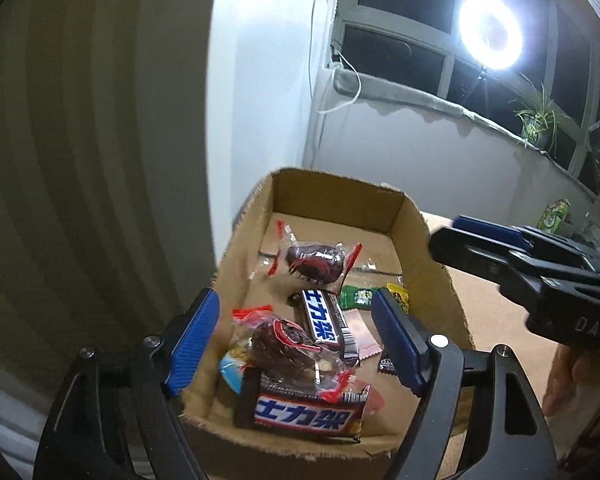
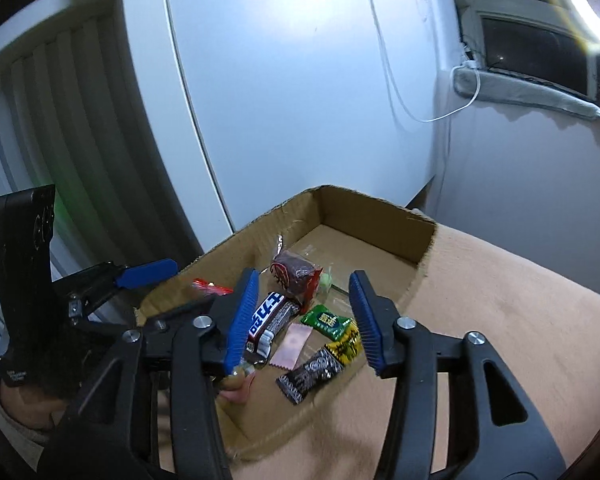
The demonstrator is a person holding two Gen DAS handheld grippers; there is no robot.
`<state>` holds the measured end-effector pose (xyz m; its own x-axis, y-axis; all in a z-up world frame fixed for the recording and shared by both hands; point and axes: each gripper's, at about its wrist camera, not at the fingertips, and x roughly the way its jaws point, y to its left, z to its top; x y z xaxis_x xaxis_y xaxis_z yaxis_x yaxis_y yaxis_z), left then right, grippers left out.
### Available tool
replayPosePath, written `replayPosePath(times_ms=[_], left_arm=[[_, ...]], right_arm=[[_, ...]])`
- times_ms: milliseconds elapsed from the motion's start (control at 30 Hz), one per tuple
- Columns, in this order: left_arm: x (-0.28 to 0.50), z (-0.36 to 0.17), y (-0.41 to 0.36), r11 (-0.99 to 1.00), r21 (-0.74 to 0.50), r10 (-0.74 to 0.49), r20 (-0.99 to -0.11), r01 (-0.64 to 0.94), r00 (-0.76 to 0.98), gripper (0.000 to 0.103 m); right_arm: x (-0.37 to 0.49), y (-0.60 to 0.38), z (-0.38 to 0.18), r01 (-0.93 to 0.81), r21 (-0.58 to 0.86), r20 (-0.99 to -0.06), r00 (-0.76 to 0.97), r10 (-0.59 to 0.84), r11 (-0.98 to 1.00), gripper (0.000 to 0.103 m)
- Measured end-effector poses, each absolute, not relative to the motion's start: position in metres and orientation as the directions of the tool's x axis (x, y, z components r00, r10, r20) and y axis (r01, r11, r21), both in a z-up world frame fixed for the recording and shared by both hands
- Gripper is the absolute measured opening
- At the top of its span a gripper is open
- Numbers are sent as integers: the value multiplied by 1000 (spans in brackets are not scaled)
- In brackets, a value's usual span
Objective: Organize snacks
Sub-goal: 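Carry both candies into the cardboard box and open both tools, then move both open tools toward the wrapped bread loaf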
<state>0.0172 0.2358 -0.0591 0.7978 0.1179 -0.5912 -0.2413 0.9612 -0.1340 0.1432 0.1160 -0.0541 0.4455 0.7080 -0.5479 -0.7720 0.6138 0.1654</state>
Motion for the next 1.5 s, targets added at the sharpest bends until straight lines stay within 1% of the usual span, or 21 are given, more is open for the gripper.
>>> replayPosePath(times_ms=[100,200,267,533,600,733,867,1100,1367,1500], left_arm=[[12,-51,233,963,-119,131,-576,-241,807,78],[12,-45,231,964,-108,141,-563,-241,815,79],[12,-42,228,965,-103,144,-558,-240,817,79],[6,-33,219,969,-87,149,-540,-230,828,79],[6,-32,216,971,-85,145,-539,-225,830,79],[5,-30,209,977,-93,117,-530,-194,840,79],[7,-28,196,981,-128,56,-524,-143,850,79],[27,-35,150,985,-171,-73,-553,-27,830,79],[49,-37,70,968,-203,-237,-575,144,783,79],[58,-39,37,962,-192,-273,-589,196,761,79]], right_arm=[[135,105,-49,-759,182,-517,467,718,625,69],[127,97,-46,-749,193,-506,477,718,634,74],[121,94,-45,-745,186,-502,488,714,641,76],[105,78,-46,-732,183,-498,507,704,657,78],[100,72,-47,-727,188,-496,510,702,661,83],[91,53,-51,-709,170,-508,532,677,684,83],[86,22,-60,-670,160,-530,561,636,725,83],[89,-47,-74,-560,175,-555,623,551,810,83],[96,-136,-75,-432,200,-546,697,466,880,83],[100,-177,-77,-373,222,-541,722,432,901,84]])
